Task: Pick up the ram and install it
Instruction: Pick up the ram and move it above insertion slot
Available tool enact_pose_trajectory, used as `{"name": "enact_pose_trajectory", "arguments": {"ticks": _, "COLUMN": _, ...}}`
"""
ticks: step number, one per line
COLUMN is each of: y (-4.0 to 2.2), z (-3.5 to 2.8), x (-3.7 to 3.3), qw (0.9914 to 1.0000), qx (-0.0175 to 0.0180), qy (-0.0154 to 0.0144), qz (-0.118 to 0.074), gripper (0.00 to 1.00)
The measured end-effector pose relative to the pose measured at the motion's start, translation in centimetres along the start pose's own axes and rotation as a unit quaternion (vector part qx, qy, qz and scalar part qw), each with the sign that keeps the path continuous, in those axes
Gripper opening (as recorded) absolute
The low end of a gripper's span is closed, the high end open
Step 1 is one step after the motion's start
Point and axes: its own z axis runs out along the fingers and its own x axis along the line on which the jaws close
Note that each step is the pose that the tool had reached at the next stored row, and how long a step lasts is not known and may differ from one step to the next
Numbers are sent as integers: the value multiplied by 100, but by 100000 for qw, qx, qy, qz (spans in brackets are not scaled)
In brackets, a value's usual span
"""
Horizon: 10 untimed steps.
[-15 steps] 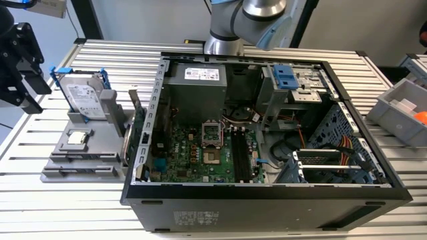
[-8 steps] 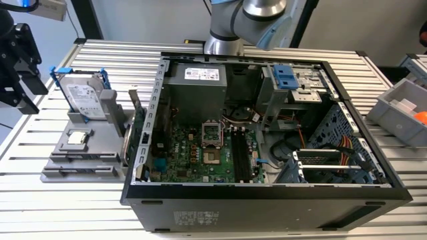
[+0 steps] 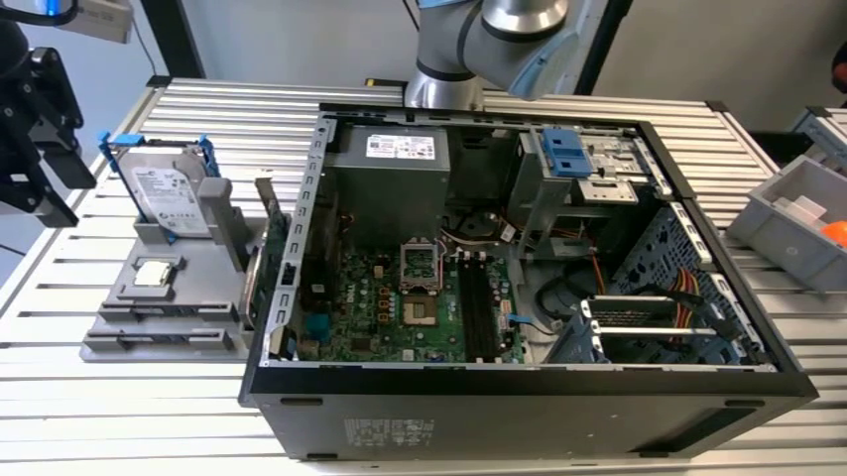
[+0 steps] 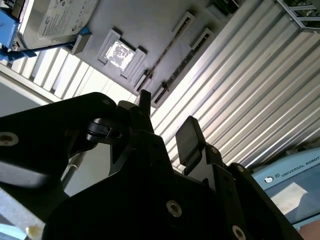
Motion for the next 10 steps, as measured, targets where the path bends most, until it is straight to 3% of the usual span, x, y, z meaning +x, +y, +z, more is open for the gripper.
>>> {"name": "enact_pose_trajectory", "arguments": {"ticks": 10, "y": 0, "z": 30, "x": 2, "qw": 100000, "qx": -6, "qy": 5, "qz": 0, "gripper": 100}}
